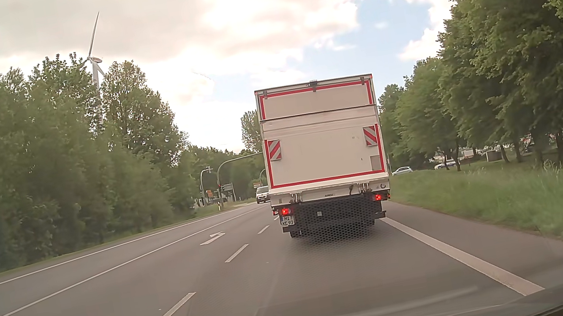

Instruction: Follow the waypoints while adhering to traffic rules and regulations

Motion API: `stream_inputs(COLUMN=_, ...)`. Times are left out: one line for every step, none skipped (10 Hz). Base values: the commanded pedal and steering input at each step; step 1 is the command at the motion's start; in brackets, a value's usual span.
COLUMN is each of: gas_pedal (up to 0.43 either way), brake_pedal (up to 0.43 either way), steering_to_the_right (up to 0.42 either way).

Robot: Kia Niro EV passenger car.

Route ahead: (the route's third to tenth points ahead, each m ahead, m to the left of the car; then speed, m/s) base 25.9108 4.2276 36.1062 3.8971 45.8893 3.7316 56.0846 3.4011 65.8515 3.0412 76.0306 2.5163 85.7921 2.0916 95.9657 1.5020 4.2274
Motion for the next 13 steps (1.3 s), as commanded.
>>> stream_inputs(gas_pedal=0.000, brake_pedal=0.000, steering_to_the_right=0.003)
stream_inputs(gas_pedal=0.000, brake_pedal=0.000, steering_to_the_right=0.003)
stream_inputs(gas_pedal=0.000, brake_pedal=0.000, steering_to_the_right=0.003)
stream_inputs(gas_pedal=0.000, brake_pedal=0.000, steering_to_the_right=0.003)
stream_inputs(gas_pedal=0.000, brake_pedal=0.000, steering_to_the_right=0.003)
stream_inputs(gas_pedal=0.000, brake_pedal=0.000, steering_to_the_right=0.003)
stream_inputs(gas_pedal=0.000, brake_pedal=0.000, steering_to_the_right=0.003)
stream_inputs(gas_pedal=0.000, brake_pedal=0.000, steering_to_the_right=0.003)
stream_inputs(gas_pedal=0.000, brake_pedal=0.000, steering_to_the_right=0.004)
stream_inputs(gas_pedal=0.000, brake_pedal=0.000, steering_to_the_right=0.005)
stream_inputs(gas_pedal=0.000, brake_pedal=0.000, steering_to_the_right=0.005)
stream_inputs(gas_pedal=0.000, brake_pedal=0.000, steering_to_the_right=0.005)
stream_inputs(gas_pedal=0.000, brake_pedal=0.000, steering_to_the_right=0.004)
